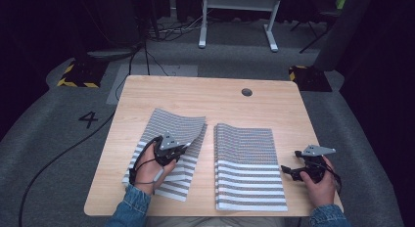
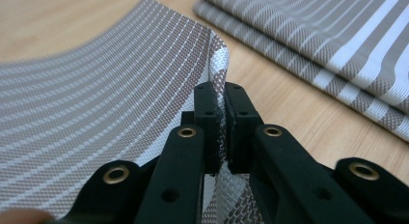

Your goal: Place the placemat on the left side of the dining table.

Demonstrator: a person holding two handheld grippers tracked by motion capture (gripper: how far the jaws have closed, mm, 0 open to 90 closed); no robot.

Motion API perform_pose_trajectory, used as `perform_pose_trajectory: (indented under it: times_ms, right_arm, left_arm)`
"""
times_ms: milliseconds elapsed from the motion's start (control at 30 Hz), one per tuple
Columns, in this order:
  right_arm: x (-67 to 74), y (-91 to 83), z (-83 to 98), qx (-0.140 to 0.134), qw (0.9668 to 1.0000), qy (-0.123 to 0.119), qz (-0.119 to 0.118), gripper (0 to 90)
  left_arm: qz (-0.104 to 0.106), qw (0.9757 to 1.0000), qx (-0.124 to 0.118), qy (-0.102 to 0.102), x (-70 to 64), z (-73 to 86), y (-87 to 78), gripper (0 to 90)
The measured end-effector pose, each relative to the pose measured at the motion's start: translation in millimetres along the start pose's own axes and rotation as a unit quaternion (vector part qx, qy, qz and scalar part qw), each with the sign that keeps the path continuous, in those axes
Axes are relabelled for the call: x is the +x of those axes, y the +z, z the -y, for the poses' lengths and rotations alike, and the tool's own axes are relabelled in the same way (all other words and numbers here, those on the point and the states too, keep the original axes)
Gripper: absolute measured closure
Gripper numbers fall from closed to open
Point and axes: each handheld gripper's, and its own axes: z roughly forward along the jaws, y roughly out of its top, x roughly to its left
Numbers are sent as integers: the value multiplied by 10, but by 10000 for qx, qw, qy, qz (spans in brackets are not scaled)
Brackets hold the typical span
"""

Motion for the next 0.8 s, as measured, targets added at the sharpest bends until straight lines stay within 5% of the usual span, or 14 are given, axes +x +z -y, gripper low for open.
perform_pose_trajectory:
  times_ms: [267, 567, 800]
  right_arm:
    - [0, 0, 0, -1, 10000, -9, 2, 79]
    - [0, 0, 0, -1, 10000, -4, 1, 79]
    - [-1, 0, 0, 0, 10000, -6, 1, 79]
  left_arm:
    - [-453, 9954, -841, -36, 259, -205, -520, 858]
    - [-1222, 9859, -1119, -215, 608, -187, -1010, 859]
    - [-1886, 9754, -1064, -422, 825, -120, -1250, 855]
